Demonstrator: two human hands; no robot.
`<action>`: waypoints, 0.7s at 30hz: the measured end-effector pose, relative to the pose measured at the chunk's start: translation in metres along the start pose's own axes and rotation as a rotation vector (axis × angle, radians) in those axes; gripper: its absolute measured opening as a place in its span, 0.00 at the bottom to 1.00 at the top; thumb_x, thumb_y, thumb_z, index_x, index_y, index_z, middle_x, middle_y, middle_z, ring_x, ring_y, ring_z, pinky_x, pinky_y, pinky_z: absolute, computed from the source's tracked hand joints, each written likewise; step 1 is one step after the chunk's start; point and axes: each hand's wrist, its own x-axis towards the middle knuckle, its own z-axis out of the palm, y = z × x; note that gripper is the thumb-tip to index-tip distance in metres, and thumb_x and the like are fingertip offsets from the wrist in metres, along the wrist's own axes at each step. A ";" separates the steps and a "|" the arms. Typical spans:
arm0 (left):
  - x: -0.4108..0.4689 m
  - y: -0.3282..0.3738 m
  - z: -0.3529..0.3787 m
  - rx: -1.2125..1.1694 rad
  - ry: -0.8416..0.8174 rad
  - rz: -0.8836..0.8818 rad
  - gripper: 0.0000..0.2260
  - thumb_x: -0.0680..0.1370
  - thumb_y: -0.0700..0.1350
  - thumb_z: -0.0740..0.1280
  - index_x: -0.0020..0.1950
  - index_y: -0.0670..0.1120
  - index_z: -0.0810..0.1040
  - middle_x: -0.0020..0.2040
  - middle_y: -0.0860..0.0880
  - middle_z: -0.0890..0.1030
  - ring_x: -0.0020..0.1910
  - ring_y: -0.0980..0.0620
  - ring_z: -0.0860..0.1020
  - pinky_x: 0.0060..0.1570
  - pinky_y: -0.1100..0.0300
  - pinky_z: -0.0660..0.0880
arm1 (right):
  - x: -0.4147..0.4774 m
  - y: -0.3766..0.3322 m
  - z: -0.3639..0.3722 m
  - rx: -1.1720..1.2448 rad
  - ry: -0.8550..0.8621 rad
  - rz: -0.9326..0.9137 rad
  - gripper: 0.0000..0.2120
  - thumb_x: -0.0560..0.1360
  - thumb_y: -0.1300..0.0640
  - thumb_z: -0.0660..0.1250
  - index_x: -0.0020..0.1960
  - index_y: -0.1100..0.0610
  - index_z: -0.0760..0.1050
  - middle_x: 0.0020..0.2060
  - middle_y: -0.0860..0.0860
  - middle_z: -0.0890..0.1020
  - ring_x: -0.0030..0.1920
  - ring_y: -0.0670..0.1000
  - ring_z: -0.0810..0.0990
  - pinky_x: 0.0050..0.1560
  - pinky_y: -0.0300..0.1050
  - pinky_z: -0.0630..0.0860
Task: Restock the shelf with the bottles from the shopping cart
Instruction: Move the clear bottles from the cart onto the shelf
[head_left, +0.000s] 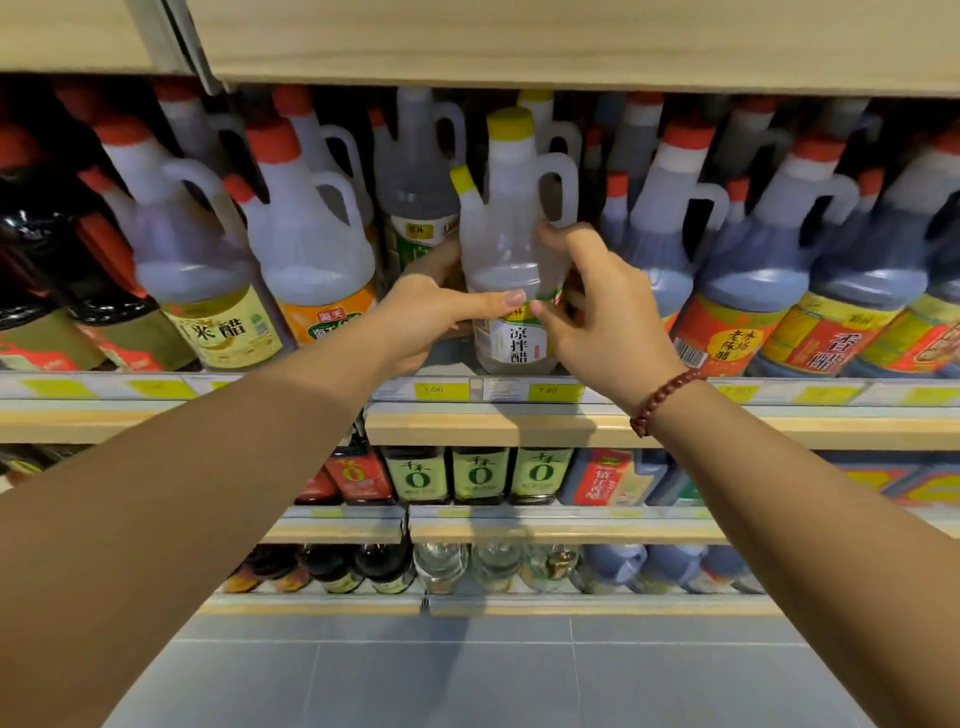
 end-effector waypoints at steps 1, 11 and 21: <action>0.000 0.000 0.000 0.009 0.001 -0.006 0.30 0.61 0.46 0.77 0.62 0.50 0.75 0.54 0.51 0.83 0.54 0.52 0.81 0.52 0.56 0.78 | 0.000 -0.001 0.000 0.008 -0.001 0.017 0.23 0.72 0.62 0.69 0.64 0.56 0.66 0.51 0.57 0.77 0.50 0.56 0.77 0.50 0.55 0.78; -0.001 0.003 0.002 0.073 0.013 -0.041 0.31 0.66 0.44 0.77 0.67 0.53 0.71 0.56 0.54 0.82 0.52 0.54 0.81 0.42 0.62 0.78 | -0.007 -0.013 -0.003 -0.241 0.171 0.118 0.16 0.70 0.50 0.73 0.43 0.63 0.74 0.39 0.55 0.75 0.40 0.52 0.72 0.39 0.39 0.69; -0.002 -0.004 0.008 0.081 0.088 -0.011 0.32 0.62 0.47 0.80 0.63 0.51 0.73 0.56 0.53 0.82 0.56 0.53 0.79 0.52 0.58 0.77 | -0.024 -0.013 0.009 -0.120 0.289 0.083 0.20 0.71 0.62 0.72 0.61 0.64 0.74 0.58 0.59 0.71 0.60 0.53 0.72 0.56 0.29 0.65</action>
